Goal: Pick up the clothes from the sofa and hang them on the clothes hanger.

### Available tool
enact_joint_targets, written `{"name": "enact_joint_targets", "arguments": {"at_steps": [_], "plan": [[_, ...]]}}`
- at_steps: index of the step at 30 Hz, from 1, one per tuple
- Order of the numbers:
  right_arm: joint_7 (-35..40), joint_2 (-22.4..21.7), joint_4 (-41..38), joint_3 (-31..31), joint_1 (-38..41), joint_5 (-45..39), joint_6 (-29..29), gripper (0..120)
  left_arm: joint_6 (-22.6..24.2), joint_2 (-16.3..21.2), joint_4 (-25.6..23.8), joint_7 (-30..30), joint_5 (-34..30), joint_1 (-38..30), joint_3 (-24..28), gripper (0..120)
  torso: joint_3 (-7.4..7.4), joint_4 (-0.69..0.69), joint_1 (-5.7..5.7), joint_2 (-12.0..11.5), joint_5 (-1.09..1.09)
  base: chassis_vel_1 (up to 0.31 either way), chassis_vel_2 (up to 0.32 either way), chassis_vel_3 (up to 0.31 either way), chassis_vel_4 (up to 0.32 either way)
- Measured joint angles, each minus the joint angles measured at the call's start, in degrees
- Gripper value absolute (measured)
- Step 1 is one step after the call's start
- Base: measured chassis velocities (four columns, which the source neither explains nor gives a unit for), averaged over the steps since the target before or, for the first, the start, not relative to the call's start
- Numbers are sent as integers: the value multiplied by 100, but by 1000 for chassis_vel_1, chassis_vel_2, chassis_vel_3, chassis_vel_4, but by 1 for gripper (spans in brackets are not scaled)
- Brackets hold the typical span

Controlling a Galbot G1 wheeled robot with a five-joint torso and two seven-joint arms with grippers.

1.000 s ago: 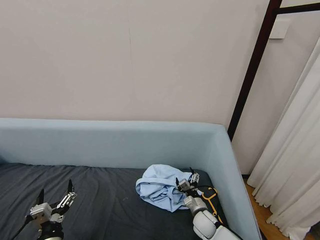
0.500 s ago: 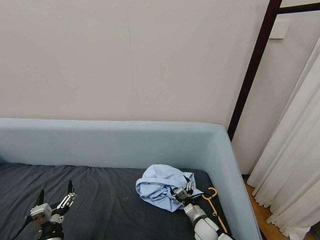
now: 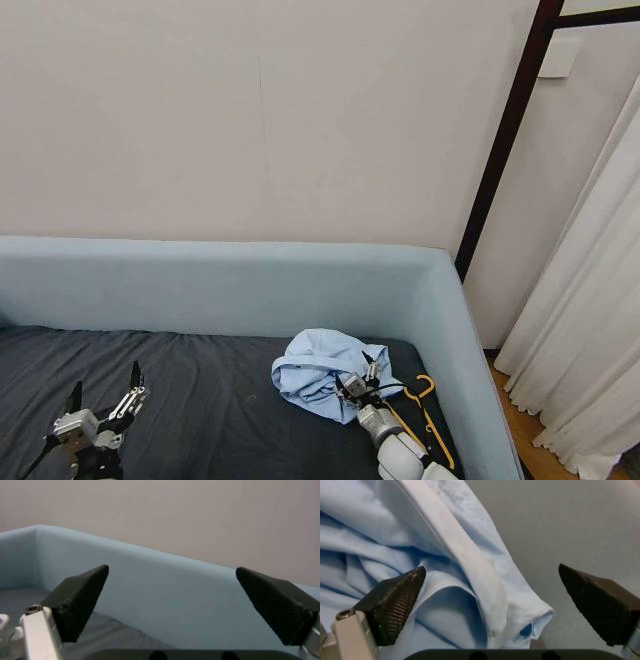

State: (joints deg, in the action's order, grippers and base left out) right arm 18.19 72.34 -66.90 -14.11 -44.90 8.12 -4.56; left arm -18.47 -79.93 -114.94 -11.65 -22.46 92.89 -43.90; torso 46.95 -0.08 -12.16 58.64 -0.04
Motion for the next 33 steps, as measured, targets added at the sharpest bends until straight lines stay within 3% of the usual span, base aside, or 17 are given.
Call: {"name": "enact_joint_targets", "arguments": {"at_steps": [9, 18, 33], "plan": [[185, 114, 320, 40, 299, -42, -294, 100, -2, 25, 20, -22, -3, -23, -21, 100, 0, 1, 0, 0, 1, 0, 0, 0, 0], [294, 3, 253, 16, 328, -676, -906, 100, 3, 41, 119, -30, -9, -122, 42, 100, 0, 0, 0, 0, 1, 0, 0, 0, 0], [162, 0, 280, 192, 156, -1450, -1068, 100, 23, 77, 141, -40, -16, -151, 67, 100, 0, 1, 0, 0, 1, 0, 0, 0, 0]]}}
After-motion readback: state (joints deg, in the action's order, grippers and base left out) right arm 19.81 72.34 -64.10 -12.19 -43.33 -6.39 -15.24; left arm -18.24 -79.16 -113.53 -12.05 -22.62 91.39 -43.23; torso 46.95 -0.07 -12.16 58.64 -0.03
